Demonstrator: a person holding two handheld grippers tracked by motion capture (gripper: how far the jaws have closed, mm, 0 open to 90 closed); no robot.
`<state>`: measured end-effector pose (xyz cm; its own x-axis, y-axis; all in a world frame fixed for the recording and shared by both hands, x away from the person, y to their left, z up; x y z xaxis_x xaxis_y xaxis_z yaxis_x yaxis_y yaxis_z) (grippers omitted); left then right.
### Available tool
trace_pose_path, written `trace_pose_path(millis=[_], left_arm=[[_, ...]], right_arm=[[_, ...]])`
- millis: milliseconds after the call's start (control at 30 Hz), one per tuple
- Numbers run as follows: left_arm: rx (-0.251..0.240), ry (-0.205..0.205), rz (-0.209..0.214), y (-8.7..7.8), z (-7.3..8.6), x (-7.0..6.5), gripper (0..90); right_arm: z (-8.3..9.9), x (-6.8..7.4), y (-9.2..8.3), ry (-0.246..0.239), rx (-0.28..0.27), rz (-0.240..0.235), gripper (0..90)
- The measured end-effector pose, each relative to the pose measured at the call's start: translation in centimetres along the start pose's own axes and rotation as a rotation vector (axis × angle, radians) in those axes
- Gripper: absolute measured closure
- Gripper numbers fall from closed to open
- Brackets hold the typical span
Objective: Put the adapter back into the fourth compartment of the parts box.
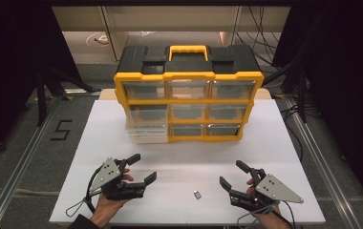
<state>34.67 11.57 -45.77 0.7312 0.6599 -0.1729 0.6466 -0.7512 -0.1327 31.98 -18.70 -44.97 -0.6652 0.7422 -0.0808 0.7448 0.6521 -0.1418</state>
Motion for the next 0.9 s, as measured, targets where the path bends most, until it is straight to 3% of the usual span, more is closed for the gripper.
trace_pose_path(millis=[900], left_arm=[[0.026,0.002,0.014,0.22,-0.03,-0.33,15.3]], right_arm=[[-0.04,-0.09,0.00,-0.001,-0.004,0.004,26.1]])
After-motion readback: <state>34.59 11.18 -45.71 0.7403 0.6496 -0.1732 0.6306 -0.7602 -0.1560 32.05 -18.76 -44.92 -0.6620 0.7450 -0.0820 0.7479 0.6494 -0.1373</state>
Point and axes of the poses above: each handheld gripper's, and its own axes: y roughly forward along the jaws, z roughly out of its underside, x roughly to its left, the point moved 7 cm from there along y, roughly forward along the jaws, and after that the axes turned 3 degrees about -y, right-handed, at the moved point
